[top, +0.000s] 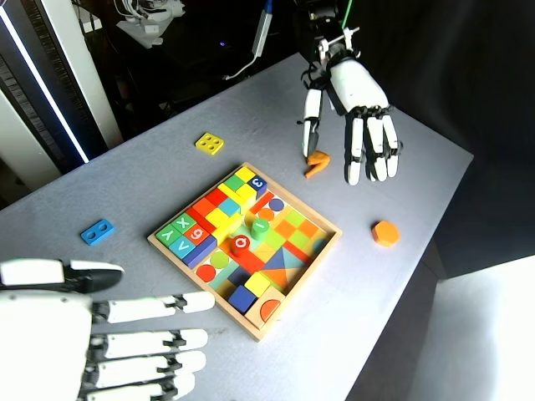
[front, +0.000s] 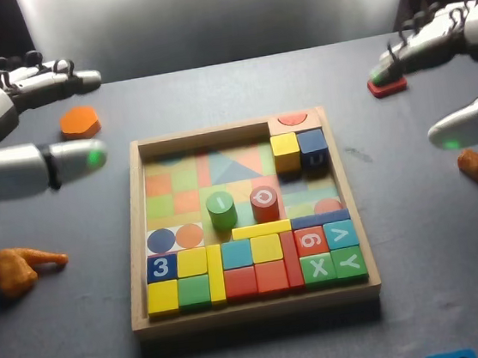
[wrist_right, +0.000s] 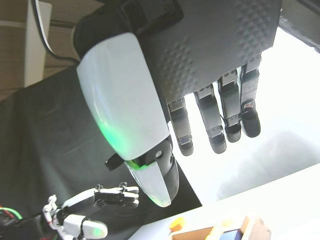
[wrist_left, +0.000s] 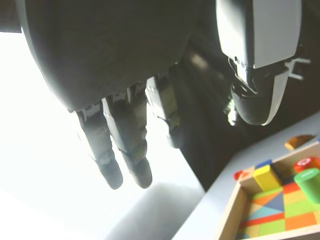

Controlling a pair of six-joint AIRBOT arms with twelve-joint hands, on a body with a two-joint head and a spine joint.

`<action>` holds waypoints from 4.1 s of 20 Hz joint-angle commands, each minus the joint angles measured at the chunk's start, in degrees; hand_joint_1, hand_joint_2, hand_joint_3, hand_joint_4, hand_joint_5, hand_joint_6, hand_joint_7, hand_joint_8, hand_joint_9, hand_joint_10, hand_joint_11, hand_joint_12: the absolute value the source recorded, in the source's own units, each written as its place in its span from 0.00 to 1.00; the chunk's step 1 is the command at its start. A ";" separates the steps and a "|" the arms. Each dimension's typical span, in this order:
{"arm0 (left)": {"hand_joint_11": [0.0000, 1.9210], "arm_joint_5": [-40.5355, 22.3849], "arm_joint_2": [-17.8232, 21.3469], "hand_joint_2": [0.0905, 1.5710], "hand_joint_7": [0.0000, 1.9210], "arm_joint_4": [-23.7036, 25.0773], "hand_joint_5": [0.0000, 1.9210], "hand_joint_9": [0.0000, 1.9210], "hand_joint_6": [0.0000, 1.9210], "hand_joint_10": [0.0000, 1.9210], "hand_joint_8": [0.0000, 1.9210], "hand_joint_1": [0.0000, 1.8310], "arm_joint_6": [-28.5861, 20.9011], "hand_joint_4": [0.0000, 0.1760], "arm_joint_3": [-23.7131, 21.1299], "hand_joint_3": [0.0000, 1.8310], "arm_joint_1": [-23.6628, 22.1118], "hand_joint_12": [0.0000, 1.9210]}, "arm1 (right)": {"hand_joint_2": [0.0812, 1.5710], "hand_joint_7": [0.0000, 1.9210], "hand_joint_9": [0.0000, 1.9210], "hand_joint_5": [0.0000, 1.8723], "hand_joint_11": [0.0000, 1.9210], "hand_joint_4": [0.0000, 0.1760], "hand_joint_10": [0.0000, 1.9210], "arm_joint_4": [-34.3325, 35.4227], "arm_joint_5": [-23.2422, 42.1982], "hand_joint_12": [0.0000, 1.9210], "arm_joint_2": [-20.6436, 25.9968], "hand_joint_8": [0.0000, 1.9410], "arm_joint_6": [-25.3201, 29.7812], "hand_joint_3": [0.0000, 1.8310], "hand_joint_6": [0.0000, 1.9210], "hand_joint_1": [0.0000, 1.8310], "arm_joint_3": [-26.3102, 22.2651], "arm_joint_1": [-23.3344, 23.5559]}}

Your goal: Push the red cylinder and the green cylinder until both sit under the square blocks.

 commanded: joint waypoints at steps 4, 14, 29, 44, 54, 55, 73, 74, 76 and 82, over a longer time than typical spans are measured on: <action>0.00 -3.52 -2.10 0.69 0.04 -0.74 0.09 0.02 0.00 0.00 0.00 0.03 0.57 1.00 2.04 0.00 -2.53 0.17 | 0.69 0.10 0.12 0.19 0.00 0.20 0.03 -3.28 1.35 0.63 -1.45 0.00 4.93 0.00 0.00 0.23 1.58 1.03; 0.00 -0.76 -4.39 0.69 0.03 -0.74 0.09 0.02 0.00 0.00 0.00 0.03 0.57 0.97 4.73 0.00 -4.58 0.21 | 0.69 0.12 0.09 0.21 0.00 0.25 0.00 -11.67 2.08 0.46 -3.02 0.00 9.97 0.00 0.00 0.24 1.73 4.07; 0.00 3.09 -6.39 0.74 0.01 -0.51 0.07 0.02 0.00 0.00 0.00 0.01 0.57 0.75 7.89 0.00 -6.66 0.23 | 0.67 0.06 0.00 0.28 0.00 0.48 0.00 -26.25 7.32 0.18 -9.52 0.00 18.67 0.00 0.00 0.25 2.60 7.56; 0.00 5.48 -8.13 0.75 0.00 -0.47 0.06 0.04 0.00 0.00 0.00 0.01 0.57 0.74 9.81 0.00 -7.21 0.37 | 0.66 0.00 0.00 0.23 0.00 0.93 0.00 -26.30 6.95 0.00 -17.27 0.00 16.56 0.00 0.00 0.17 5.85 7.72; 0.00 6.10 -8.30 0.73 0.00 0.15 0.05 0.02 0.00 0.00 0.00 0.00 0.57 0.71 9.94 0.00 -7.57 0.21 | 0.67 0.00 0.00 0.21 0.00 0.97 0.00 -25.72 5.25 0.00 -20.17 0.00 15.30 0.00 0.01 0.13 7.94 6.40; 0.00 6.19 -8.40 0.73 0.00 0.20 0.05 0.03 0.00 0.00 0.00 0.00 0.57 0.72 10.01 0.00 -7.57 0.21 | 0.67 0.00 0.00 0.21 0.00 0.97 0.00 -25.72 5.07 0.00 -20.53 0.00 15.34 0.00 0.01 0.13 8.39 6.11; 0.00 6.69 -8.57 0.74 0.00 0.86 0.05 0.00 0.00 0.00 0.00 0.00 0.56 0.73 10.10 0.00 -7.99 0.08 | 0.67 0.00 0.00 0.23 0.00 0.98 0.00 -25.74 2.81 0.00 -21.87 0.00 15.65 0.00 0.00 0.17 10.24 4.47; 0.00 6.70 -8.57 0.74 0.00 0.86 0.05 0.00 0.00 0.00 0.00 0.00 0.56 0.73 10.10 0.00 -7.99 0.08 | 0.67 0.00 0.00 0.23 0.00 0.98 0.00 -25.74 2.72 0.00 -21.89 0.00 15.78 0.00 0.00 0.17 10.35 4.33; 0.00 6.71 -8.57 0.75 0.00 0.86 0.05 0.00 0.00 0.00 0.00 0.00 0.56 0.77 10.10 0.00 -7.99 0.09 | 0.67 0.00 0.00 0.22 0.00 0.97 0.00 -25.74 2.46 0.00 -22.04 0.00 15.89 0.00 0.00 0.18 10.64 4.10; 0.00 6.71 -8.59 0.74 0.00 0.91 0.05 0.00 0.00 0.00 0.00 0.00 0.56 0.87 10.10 0.00 -7.99 0.06 | 0.68 0.00 0.00 0.21 0.00 0.95 0.00 -25.77 2.07 0.00 -22.76 0.00 16.59 0.00 0.00 0.16 11.79 3.31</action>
